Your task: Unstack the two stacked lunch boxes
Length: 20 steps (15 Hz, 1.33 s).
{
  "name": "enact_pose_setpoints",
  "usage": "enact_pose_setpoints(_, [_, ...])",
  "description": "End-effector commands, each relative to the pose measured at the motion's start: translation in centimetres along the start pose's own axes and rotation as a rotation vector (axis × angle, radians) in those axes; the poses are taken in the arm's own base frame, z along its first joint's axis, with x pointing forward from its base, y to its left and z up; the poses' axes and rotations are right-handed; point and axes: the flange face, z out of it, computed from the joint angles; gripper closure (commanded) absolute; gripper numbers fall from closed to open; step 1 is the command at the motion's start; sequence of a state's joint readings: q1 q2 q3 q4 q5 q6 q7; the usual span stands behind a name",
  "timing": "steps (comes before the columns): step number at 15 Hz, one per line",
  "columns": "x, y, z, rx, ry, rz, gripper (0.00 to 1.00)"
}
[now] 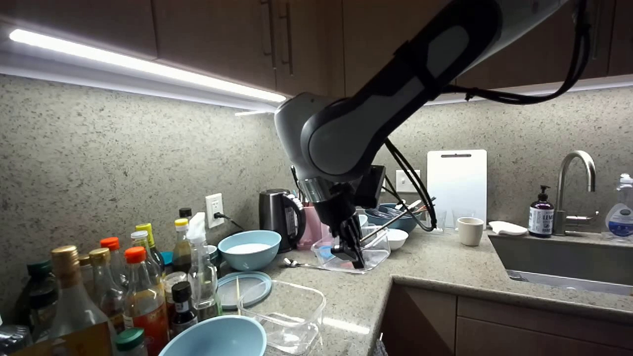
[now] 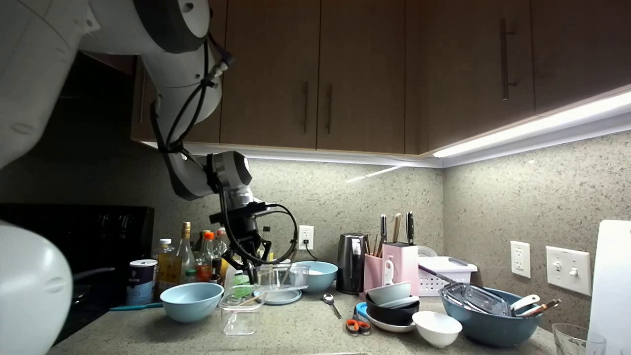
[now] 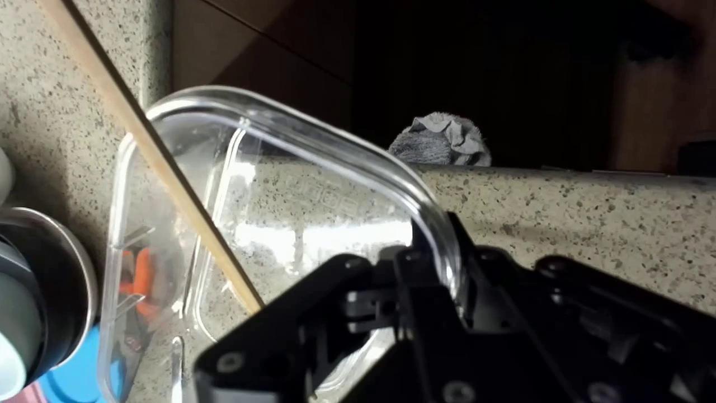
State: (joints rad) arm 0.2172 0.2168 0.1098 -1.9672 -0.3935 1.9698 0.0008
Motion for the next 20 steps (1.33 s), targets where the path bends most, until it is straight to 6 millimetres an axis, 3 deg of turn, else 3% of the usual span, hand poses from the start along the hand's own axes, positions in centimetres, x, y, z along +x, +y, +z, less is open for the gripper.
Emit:
enact_pose_setpoints(1, [1.5, 3.3, 2.5, 0.011, -0.017, -0.129, 0.95])
enact_pose_setpoints(6, [3.6, 6.6, 4.5, -0.006, -0.062, -0.182, 0.95])
enact_pose_setpoints(7, [2.8, 5.7, 4.7, 0.010, -0.050, -0.156, 0.92])
enact_pose_setpoints(11, [3.8, 6.2, 5.1, 0.011, -0.053, -0.152, 0.95])
enact_pose_setpoints(13, [5.1, 5.9, 5.7, 0.009, -0.023, -0.148, 0.95])
enact_pose_setpoints(20, [10.2, 8.5, 9.8, 0.013, 0.046, -0.164, 0.95])
